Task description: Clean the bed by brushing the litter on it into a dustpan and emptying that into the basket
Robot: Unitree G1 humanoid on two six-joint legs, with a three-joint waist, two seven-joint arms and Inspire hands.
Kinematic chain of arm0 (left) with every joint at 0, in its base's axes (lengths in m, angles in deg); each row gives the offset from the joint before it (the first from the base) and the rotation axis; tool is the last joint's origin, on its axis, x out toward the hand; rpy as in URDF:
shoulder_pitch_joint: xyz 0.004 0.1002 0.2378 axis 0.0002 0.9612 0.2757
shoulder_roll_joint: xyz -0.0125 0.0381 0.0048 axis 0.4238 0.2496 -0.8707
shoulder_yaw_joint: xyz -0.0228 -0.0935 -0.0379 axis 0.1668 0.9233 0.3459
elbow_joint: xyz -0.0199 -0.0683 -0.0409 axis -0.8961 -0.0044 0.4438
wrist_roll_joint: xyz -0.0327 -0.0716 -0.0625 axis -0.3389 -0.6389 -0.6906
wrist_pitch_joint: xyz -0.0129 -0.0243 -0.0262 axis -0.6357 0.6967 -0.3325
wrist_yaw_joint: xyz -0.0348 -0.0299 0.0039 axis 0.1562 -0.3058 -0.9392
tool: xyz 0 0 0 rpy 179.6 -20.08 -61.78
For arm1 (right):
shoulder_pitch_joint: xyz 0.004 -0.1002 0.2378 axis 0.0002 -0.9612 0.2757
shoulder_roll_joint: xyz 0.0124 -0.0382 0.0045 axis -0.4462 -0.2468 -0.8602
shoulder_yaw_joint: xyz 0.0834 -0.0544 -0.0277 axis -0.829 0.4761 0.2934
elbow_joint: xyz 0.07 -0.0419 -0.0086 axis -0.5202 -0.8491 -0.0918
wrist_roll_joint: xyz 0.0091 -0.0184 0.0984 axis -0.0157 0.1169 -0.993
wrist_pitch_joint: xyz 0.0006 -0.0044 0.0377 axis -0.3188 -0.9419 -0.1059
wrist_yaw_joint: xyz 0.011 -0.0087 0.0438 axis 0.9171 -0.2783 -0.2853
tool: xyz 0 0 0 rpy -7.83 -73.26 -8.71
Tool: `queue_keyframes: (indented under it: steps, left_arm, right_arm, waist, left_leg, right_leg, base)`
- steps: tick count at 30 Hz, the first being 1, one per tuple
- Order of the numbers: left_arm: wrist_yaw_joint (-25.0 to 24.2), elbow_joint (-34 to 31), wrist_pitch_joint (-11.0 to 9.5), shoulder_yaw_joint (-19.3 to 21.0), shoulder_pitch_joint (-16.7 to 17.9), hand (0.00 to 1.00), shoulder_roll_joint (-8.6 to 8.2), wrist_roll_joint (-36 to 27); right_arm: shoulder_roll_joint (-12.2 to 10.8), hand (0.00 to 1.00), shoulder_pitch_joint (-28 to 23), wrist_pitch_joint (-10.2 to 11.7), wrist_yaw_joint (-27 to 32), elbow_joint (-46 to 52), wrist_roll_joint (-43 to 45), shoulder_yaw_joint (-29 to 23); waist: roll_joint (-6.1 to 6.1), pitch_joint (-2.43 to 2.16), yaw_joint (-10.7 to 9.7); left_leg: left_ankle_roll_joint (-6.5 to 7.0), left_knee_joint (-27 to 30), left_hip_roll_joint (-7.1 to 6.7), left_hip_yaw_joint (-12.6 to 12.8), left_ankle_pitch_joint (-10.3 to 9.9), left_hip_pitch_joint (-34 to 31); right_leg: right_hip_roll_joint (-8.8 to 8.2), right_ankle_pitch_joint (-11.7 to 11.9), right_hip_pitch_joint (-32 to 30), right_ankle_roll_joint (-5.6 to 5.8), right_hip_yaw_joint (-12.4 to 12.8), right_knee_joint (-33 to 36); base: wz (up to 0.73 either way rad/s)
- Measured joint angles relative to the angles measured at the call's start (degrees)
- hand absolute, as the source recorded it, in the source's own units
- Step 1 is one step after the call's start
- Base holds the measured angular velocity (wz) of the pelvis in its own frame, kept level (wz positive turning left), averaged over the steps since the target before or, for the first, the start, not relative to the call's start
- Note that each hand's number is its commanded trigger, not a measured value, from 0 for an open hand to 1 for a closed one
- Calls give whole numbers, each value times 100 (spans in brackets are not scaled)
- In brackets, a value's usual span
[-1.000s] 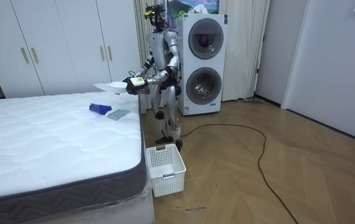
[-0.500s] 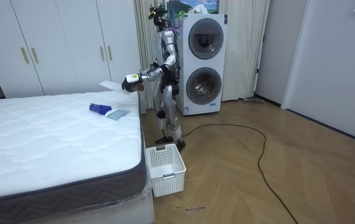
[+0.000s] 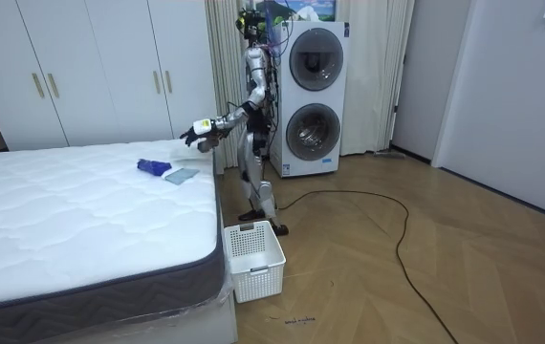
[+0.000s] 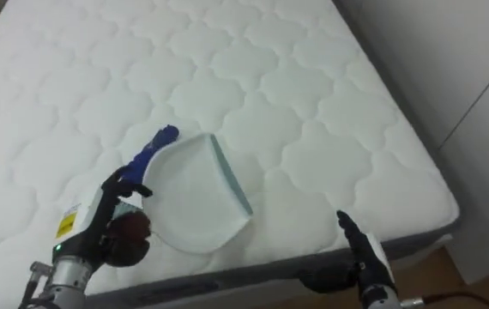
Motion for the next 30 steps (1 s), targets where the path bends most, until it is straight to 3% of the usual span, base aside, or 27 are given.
queue_keyframes:
  steps: [3, 5, 8, 13, 19, 23, 28, 30]
  left_arm:
    - [-75, 739, 16, 147, 98, 0, -21, -357]
    - [-208, 1374, 106, 233, 167, 0, -51, -688]
    - [-471, 1854, 311, 380, 304, 0, -77, -1246]
    - [-715, 2366, 461, 487, 394, 0, -150, -2172]
    - [-793, 2981, 581, 1411, 536, 0, -442, -3110]
    - [-828, 3155, 666, 1734, 653, 0, -456, -3207]
    - [-928, 3291, 805, 1800, 665, 0, -472, -3201]
    - [-940, 3340, 901, 1799, 676, 0, -481, -3198]
  right_arm:
    - [-16, 0, -136, -32, 1, -344, -6, -66]
    - [-42, 0, -140, -166, 24, -766, 21, -233]
    - [-153, 0, -128, -243, 85, -1119, 91, -409]
    - [-277, 0, -100, -249, 108, -1554, 57, -398]
    - [-449, 0, -133, -333, 172, -1779, -54, -655]
    - [-509, 0, -255, -374, 245, -1813, -111, -864]
    - [-523, 0, -249, -378, 316, -2124, -115, -963]
    - [-523, 0, -241, -495, 345, -2250, -111, -1030]
  waist:
    - [7, 5, 47]
    - [32, -11, 56]
    - [44, -5, 71]
    - [20, 23, 109]
    - [40, 27, 148]
    - [19, 37, 142]
    - [10, 32, 129]
    - [7, 17, 132]
  left_leg:
    - [9, -118, 30, -4, 5, 90]
    - [10, -194, 46, -11, 6, 152]
    - [24, -262, 72, -8, 16, 236]
    - [31, -298, 78, 33, 21, 320]
    - [45, -402, 105, 60, 30, 432]
    - [48, -397, 102, 43, 31, 483]
    - [64, -426, 102, 25, 21, 514]
    - [81, -429, 102, 25, 9, 513]
  right_leg:
    - [60, 44, 59, -13, 45, -125]
    - [78, 52, 119, -6, 51, -209]
    - [91, 60, 222, 7, 29, -306]
    - [65, 65, 336, 25, -45, -402]
    - [98, 64, 425, 26, -12, -495]
    - [87, 64, 504, 27, -34, -523]
    - [85, 86, 585, 52, -46, -585]
    - [87, 87, 586, 53, -47, -582]
  base:
    - [-15]
    - [2]
    - [1]
    - [7]
    - [-2]
    - [3]
    - [1]
    - [0]
